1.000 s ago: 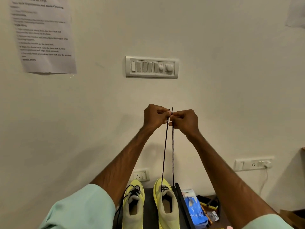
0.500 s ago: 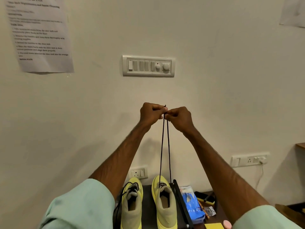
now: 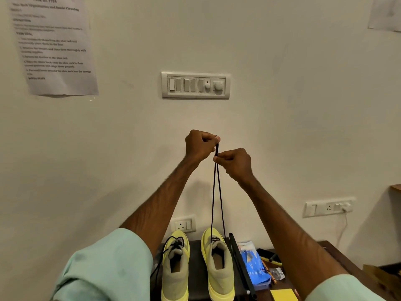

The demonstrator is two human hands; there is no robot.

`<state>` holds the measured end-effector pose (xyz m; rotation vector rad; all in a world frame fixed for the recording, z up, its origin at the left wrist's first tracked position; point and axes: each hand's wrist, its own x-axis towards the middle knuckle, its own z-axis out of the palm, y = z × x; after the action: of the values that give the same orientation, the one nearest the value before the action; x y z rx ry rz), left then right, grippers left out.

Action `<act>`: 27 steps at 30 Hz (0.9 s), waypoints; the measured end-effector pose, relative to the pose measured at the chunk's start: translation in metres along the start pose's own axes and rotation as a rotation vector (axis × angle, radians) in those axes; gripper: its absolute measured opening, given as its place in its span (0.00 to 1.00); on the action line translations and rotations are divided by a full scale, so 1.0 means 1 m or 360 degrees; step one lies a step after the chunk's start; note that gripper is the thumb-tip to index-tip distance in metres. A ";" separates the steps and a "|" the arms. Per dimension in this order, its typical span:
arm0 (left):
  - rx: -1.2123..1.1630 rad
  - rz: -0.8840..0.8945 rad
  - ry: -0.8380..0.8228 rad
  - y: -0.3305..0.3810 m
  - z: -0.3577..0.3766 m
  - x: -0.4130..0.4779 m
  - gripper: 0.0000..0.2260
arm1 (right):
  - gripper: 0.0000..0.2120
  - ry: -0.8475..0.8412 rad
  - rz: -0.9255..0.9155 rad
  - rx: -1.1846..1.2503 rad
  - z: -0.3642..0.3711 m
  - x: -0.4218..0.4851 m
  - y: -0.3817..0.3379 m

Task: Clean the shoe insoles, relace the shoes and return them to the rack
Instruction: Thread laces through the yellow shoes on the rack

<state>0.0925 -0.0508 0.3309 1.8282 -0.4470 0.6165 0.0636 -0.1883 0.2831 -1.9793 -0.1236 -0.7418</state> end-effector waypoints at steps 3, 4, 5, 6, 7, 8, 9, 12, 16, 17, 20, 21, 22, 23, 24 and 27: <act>-0.0067 -0.0021 -0.0016 0.000 -0.003 -0.003 0.08 | 0.09 0.0010 0.0003 0.0019 0.003 -0.005 0.004; -0.0089 -0.0017 -0.0018 0.001 -0.005 -0.003 0.08 | 0.09 0.0009 0.0011 0.0030 0.004 -0.006 0.005; -0.0104 -0.0010 -0.0019 0.003 -0.006 -0.003 0.08 | 0.09 0.0006 0.0020 0.0042 0.004 -0.008 0.006; -0.0110 0.0000 -0.0022 0.004 -0.008 -0.003 0.08 | 0.09 0.0002 0.0032 0.0054 0.004 -0.009 0.008; -0.0111 0.0014 -0.0028 0.005 -0.009 -0.002 0.07 | 0.09 -0.0004 0.0043 0.0069 0.004 -0.010 0.008; -0.0106 0.0025 -0.0035 0.005 -0.010 -0.002 0.07 | 0.09 -0.0010 0.0055 0.0082 0.003 -0.011 0.009; -0.0097 0.0039 -0.0044 0.005 -0.011 -0.002 0.06 | 0.09 -0.0018 0.0063 0.0095 0.003 -0.013 0.009; -0.0079 0.0054 -0.0047 0.006 -0.011 -0.006 0.06 | 0.09 -0.0043 0.0079 0.0158 0.004 -0.015 0.010; -0.0115 0.0000 -0.0017 0.009 -0.010 -0.008 0.05 | 0.10 -0.0022 0.0019 0.0202 0.006 -0.019 0.012; -0.0129 -0.0020 -0.0008 0.010 -0.010 -0.008 0.05 | 0.11 -0.0014 -0.0003 0.0203 0.006 -0.019 0.013; -0.0189 -0.0073 0.0006 0.008 -0.010 -0.008 0.05 | 0.09 -0.0047 -0.0036 0.0210 0.010 -0.021 0.017; -0.0219 -0.0099 0.0012 0.007 -0.010 -0.008 0.06 | 0.09 -0.0086 -0.0051 0.0208 0.012 -0.023 0.020; -0.0261 -0.0129 0.0019 0.005 -0.010 -0.008 0.06 | 0.09 -0.0134 -0.0072 0.0216 0.015 -0.025 0.024; -0.0310 -0.0165 0.0027 0.003 -0.010 -0.008 0.06 | 0.09 -0.0183 -0.0092 0.0239 0.020 -0.028 0.029; -0.0357 -0.0198 0.0037 0.002 -0.010 -0.008 0.06 | 0.09 -0.0217 -0.0110 0.0267 0.024 -0.032 0.035; -0.0444 -0.0260 0.0066 -0.003 -0.013 -0.007 0.06 | 0.08 -0.0235 -0.0122 0.0317 0.040 -0.048 0.061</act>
<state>0.0866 -0.0376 0.3280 1.5649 -0.3339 0.4546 0.0655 -0.1763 0.1966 -1.8453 -0.3499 -0.6066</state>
